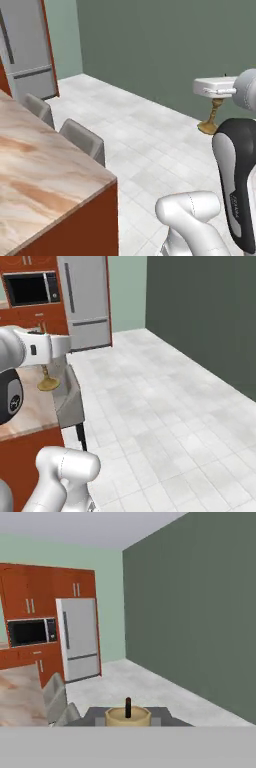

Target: Get the candle and the wine from the cabinet and move them to the dining counter.

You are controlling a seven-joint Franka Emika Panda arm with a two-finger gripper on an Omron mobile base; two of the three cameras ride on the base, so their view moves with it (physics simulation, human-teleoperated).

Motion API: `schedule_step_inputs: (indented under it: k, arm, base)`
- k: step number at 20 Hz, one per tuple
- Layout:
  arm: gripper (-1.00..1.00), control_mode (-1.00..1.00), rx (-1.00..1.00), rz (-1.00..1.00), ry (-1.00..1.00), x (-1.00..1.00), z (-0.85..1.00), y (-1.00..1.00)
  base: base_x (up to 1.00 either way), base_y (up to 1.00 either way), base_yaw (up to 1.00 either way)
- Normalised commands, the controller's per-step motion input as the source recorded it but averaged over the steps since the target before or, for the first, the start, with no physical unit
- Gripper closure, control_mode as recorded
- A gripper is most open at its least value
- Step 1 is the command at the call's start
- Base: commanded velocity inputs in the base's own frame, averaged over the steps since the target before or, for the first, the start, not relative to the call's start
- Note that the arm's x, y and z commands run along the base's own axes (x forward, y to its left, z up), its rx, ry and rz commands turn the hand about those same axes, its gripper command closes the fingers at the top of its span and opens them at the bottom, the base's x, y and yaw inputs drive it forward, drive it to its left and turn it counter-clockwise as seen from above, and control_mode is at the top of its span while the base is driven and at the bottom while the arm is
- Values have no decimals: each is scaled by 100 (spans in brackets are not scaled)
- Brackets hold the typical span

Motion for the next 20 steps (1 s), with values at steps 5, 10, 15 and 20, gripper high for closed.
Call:
schedule_step_inputs:
  k: [5, 10, 15, 20]
  arm:
    - [100, 100, 0, 0, 0, 0, 0, 0]
    - [100, 100, 0, 0, 0, 0, 0, 0]
    - [100, 100, 0, 0, 0, 0, 0, 0]
    - [100, 100, 0, 0, 0, 0, 0, 0]
  base:
    - [68, 10, 64]
    - [91, -88, 39]
    - [82, -99, 39]
    - [40, -97, 50]
